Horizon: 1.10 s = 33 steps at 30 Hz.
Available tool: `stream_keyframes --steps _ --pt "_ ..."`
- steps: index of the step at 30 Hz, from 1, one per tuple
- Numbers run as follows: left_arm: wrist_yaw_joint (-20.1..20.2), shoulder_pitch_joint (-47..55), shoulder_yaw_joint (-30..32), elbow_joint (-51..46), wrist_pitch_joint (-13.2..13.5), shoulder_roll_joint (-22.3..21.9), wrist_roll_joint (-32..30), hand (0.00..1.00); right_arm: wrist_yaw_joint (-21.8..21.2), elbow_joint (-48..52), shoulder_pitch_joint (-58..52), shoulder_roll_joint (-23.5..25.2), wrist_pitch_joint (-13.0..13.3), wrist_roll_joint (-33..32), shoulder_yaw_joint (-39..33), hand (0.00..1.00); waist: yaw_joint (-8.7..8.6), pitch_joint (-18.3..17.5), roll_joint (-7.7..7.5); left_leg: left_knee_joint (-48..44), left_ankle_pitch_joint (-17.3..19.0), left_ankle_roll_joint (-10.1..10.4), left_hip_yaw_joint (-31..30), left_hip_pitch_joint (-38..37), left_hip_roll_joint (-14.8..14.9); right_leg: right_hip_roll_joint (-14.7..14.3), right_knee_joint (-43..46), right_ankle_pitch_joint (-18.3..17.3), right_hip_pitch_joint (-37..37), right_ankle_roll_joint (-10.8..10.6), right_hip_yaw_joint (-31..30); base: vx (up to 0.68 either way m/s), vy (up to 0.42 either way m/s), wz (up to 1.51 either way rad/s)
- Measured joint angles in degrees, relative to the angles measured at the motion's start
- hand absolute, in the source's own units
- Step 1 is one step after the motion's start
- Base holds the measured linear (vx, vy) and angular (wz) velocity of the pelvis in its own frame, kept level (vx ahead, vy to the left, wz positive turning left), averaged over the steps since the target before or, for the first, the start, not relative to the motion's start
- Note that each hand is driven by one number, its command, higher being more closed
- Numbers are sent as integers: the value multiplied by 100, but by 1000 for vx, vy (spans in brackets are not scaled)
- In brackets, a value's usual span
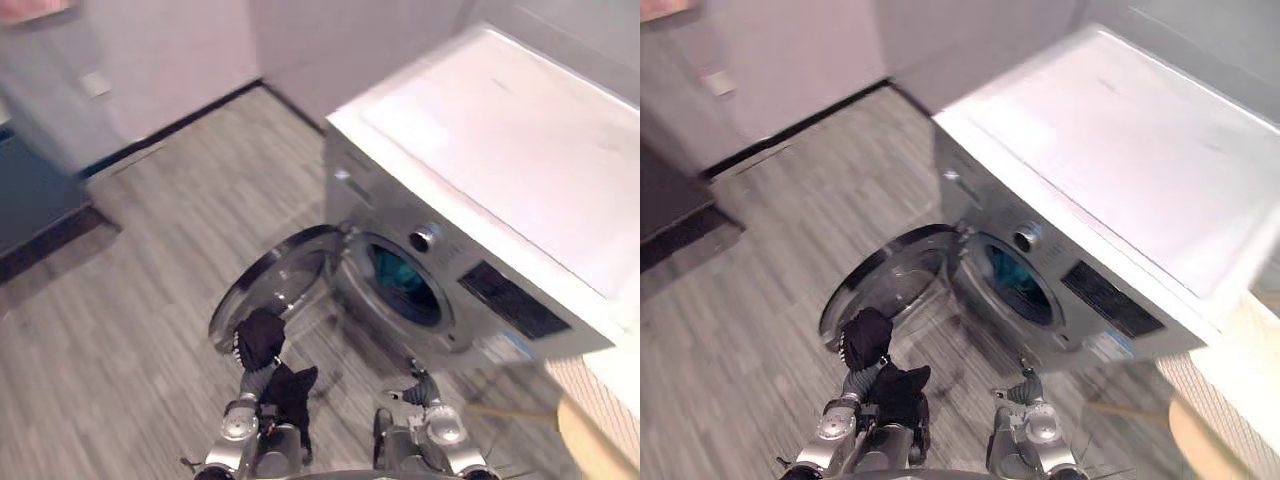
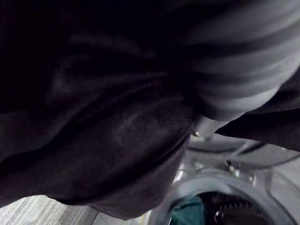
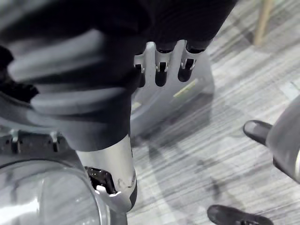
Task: Pick up the laundry basket with both hands and put the clothes into the washing machine.
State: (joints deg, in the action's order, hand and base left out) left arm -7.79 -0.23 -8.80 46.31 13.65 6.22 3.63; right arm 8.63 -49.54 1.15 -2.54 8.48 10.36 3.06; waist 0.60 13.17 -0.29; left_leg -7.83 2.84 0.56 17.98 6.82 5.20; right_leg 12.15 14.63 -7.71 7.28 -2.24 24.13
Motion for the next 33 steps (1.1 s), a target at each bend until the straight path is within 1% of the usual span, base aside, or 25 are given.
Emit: stream_keyframes --steps 1,2,4,5,6,7,8,9,10,11,12,14,16,17,18,19,20,21,22,23,25,27,29,30,33 --pt "3 -21 2 -99 -1 92 -19 100 0 -67 59 41 -3 19 4 0 35 -17 -43 59 1 -1 357 -118 90 203 5 198 -28 6 785 81 -20 -169" --pt "8 -64 16 -93 -10 145 -89 100 1 -78 82 46 -7 46 20 0 10 -29 -64 100 1 1 480 -194 119 217 -2 278 -59 -84 932 71 -87 -140" --pt "22 -128 39 -87 -21 204 -213 100 4 -80 60 -18 -20 116 11 0 -141 -27 -53 113 -8 20 617 -381 164 116 -7 270 -120 -68 754 37 -117 -66" --pt "23 -135 39 -79 -21 187 -225 100 8 -70 6 -33 -15 144 -22 0 -237 -31 -53 65 24 68 635 -511 212 7 -128 271 -241 -68 651 24 -98 -42" --pt "26 -138 32 -79 -18 171 -237 100 9 -69 -20 -39 -13 143 -37 0 -277 -33 -46 -11 63 126 649 -530 263 -45 -197 272 -292 -67 601 30 -113 -53" --pt "37 -138 40 -76 -14 129 -313 100 10 -75 -64 -122 -15 142 -78 0 -285 -33 -30 -244 174 277 722 -505 408 -147 -289 281 -322 -51 504 3 -147 -58" --pt "33 -137 45 -46 -15 100 -336 100 15 -76 -116 -163 -15 138 -114 0 -276 -29 -23 -854 376 401 756 -297 670 -280 -402 267 -299 -27 313 -13 -148 -62" --pt "30 -149 50 -9 -18 88 -335 100 17 -77 -143 -166 -17 128 -129 0 -273 -27 -24 -1187 425 456 748 -156 791 -341 -445 279 -288 -6 233 -36 -130 -73" --pt "20 -169 71 54 -34 63 -333 100 21 -77 -194 -188 -18 87 -138 0 -249 -19 -18 -1822 444 482 709 79 1007 -437 -492 311 -261 34 70 -29 -90 -88" --pt "13 -93 171 59 -66 7 -325 100 21 -71 -234 -248 -16 6 -131 0 -212 16 40 -2447 446 481 532 285 1185 -535 -463 331 -215 74 -195 -17 -65 -94" --pt "-2 -74 221 74 -72 -29 -317 100 24 -71 -239 -253 -17 -43 -135 0 -184 47 62 -2559 543 499 363 399 1184 -552 -452 338 -203 97 -309 -7 -17 -102" --pt "-59 -88 268 158 -94 -153 -306 100 54 -63 -255 -371 -18 -159 -283 0 -164 144 242 -2263 824 467 -546 459 874 -611 -360 325 -27 137 -790 3 83 -112" --pt "-128 -103 282 155 -93 -152 -203 100 122 -63 -252 -413 -15 -266 -303 0 -155 214 209 -1891 824 467 -910 534 657 -597 -182 301 186 87 -1108 -23 177 -104" --pt "-181 -93 354 154 -93 -146 -61 100 134 -62 -249 -479 -6 -313 -299 0 -136 235 294 -1503 926 503 -1101 525 557 -597 233 194 515 -82 -1394 -53 197 -93" --pt "-236 -166 428 146 -91 -145 64 100 135 -25 -230 -437 -1 -380 -320 0 -156 287 164 -1556 966 470 -954 546 448 -522 536 153 775 -167 -1561 -22 213 -76" --pt "-265 -265 465 135 -90 -142 171 100 129 69 -233 -433 2 -425 -323 0 -178 363 103 -1696 985 439 -895 644 398 -446 677 128 925 -206 -1626 -29 160 -22" --pt "-371 -588 567 85 -88 -103 424 100 143 414 -201 -436 10 -551 -408 0 -208 718 86 -2299 1083 303 -853 1013 360 -299 1107 66 1225 -260 -1674 -49 159 -7" --pt "-396 -687 598 39 -90 -119 519 100 151 522 -174 -427 6 -583 -441 0 -208 826 62 -2514 1112 296 -809 1160 361 -260 1295 32 1374 -285 -1720 -149 173 -11" --pt "-512 -871 626 -116 -79 -148 718 100 198 749 -79 -393 14 -735 -477 0 -208 1040 21 -2995 1238 260 -672 1486 375 -176 1771 -77 1767 -314 -1866 -181 146 -19" --pt "-568 -965 668 -168 -57 -151 807 100 259 830 -17 -379 22 -807 -477 0 -209 1127 28 -3233 1368 224 -656 1657 389 -166 2004 -156 1967 -353 -1956 -207 148 -29" --pt "-713 -1155 737 -286 6 -176 1114 100 369 947 142 -290 23 -1038 -475 0 -234 1230 53 -3788 1901 59 -595 2116 510 -205 2603 -389 2567 -410 -2121 -147 91 -30" --pt "-778 -1560 866 -365 50 -278 1479 100 446 1306 279 -251 24 -1219 -479 0 -282 1435 -43 -4559 2231 -3 -531 2679 623 -142 3344 -635 3221 -428 -2289 -184 57 -18" --pt "-826 -1821 974 -432 67 -385 1706 100 546 1515 391 -255 26 -1289 -482 0 -288 1486 -52 -5073 2429 -29 -537 3112 737 -128 3802 -759 3684 -402 -2348 -178 49 -16" --pt "-869 -1986 1110 -628 73 -451 1909 100 614 1715 515 -239 26 -1373 -471 0 -296 1566 -98 -5472 2580 -29 -527 3432 847 -168 4165 -842 4048 -376 -2416 -139 28 -24" --pt "-897 -2339 1346 -1035 76 -496 2181 100 663 2271 642 -180 56 -1445 -473 0 -299 1672 -137 -6158 2804 -56 -547 4092 1066 -218 4776 -966 4777 -334 -2464 -124 -12 -25"
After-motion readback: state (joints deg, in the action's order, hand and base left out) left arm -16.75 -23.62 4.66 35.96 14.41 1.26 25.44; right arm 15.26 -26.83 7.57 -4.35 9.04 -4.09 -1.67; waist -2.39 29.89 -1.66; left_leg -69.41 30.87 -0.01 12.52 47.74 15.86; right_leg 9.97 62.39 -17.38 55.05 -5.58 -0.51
